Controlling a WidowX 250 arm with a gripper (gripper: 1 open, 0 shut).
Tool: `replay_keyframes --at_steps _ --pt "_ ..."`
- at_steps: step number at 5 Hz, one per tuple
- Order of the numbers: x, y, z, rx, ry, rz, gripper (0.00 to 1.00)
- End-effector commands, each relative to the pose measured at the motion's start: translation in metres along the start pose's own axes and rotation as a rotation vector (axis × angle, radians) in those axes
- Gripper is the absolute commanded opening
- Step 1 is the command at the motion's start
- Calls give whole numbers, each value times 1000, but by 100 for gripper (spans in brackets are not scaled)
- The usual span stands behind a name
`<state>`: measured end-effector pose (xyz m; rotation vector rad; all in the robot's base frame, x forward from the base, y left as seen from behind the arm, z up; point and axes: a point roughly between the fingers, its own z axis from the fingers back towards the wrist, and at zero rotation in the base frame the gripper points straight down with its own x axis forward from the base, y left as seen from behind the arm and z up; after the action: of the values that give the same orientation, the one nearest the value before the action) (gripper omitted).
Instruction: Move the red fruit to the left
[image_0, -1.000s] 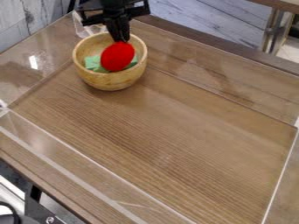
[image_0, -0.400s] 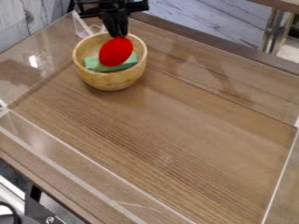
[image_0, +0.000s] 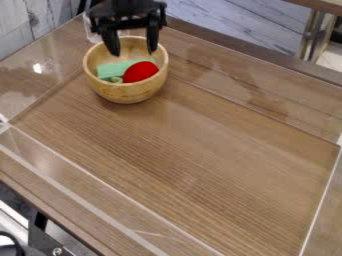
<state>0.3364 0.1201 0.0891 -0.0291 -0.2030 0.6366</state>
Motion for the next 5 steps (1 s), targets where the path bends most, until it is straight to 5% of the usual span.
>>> replay_keyframes --at_steps 1,2,5 --pt "15 -10 2 12 -59 25 100" --pt "13 -11 -4 27 -52 25 0" --pt "21 -1 39 -65 -43 -67 0"
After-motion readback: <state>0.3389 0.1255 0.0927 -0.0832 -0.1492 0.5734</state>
